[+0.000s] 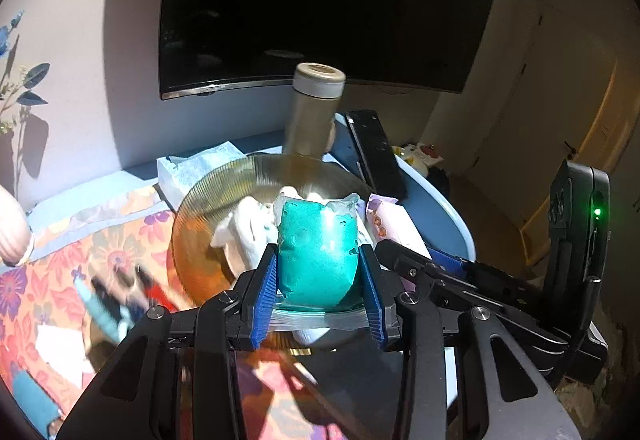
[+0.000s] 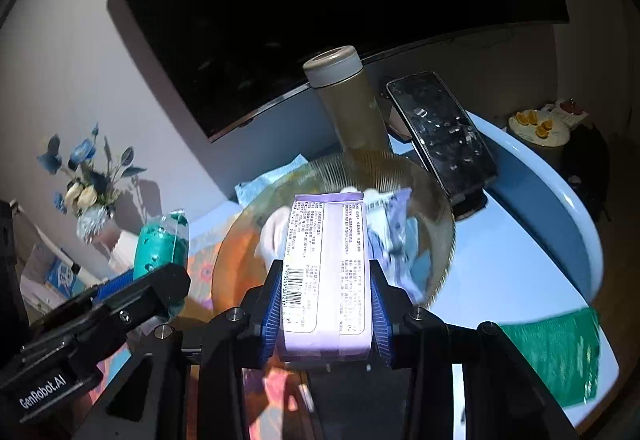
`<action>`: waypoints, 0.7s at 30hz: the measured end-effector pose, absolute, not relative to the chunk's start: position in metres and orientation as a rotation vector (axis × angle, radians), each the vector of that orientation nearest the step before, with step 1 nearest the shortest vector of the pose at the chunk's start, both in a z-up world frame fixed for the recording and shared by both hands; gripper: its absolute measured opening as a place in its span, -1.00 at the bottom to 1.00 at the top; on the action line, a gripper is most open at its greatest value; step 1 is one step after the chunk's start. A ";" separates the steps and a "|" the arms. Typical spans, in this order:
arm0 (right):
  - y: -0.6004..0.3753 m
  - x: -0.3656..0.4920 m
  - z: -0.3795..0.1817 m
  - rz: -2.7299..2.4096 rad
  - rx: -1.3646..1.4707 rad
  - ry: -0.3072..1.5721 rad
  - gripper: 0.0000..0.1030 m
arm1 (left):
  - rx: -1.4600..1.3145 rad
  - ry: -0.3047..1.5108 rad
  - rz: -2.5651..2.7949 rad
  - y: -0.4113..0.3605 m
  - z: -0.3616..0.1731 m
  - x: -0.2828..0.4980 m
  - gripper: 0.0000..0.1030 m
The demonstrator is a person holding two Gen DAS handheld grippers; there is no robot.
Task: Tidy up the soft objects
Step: 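Carry the green pouch and lilac case with both tools over the glass bowl, then open both tools to drop the pouch and case into the bowl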
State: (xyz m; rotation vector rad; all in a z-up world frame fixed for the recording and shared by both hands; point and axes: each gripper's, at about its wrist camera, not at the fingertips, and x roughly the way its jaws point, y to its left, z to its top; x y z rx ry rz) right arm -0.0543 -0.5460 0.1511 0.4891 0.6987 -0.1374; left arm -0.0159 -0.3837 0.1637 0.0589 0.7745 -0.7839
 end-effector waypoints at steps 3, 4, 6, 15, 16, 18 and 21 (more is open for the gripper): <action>-0.554 -0.038 0.148 -0.134 0.501 0.696 -0.26 | 0.057 0.779 -0.766 -0.392 0.162 0.000 -0.31; -0.556 -0.033 0.148 -0.133 0.501 0.696 -0.26 | 0.058 0.777 -0.759 -0.393 0.161 0.004 -0.30; -0.560 -0.021 0.146 -0.113 0.509 0.693 -0.23 | 0.062 0.770 -0.741 -0.397 0.161 0.011 -0.18; -0.575 -0.021 0.136 -0.055 0.569 0.687 0.15 | 0.032 0.765 -0.735 -0.387 0.160 0.020 0.57; -0.573 -0.024 0.137 -0.054 0.566 0.690 0.15 | 0.036 0.760 -0.740 -0.387 0.161 0.016 0.57; -0.566 -0.032 0.140 -0.053 0.540 0.699 0.15 | 0.058 0.736 -0.744 -0.386 0.166 0.005 0.57; -0.552 -0.040 0.145 -0.065 0.485 0.711 0.16 | 0.091 0.710 -0.752 -0.382 0.172 -0.010 0.57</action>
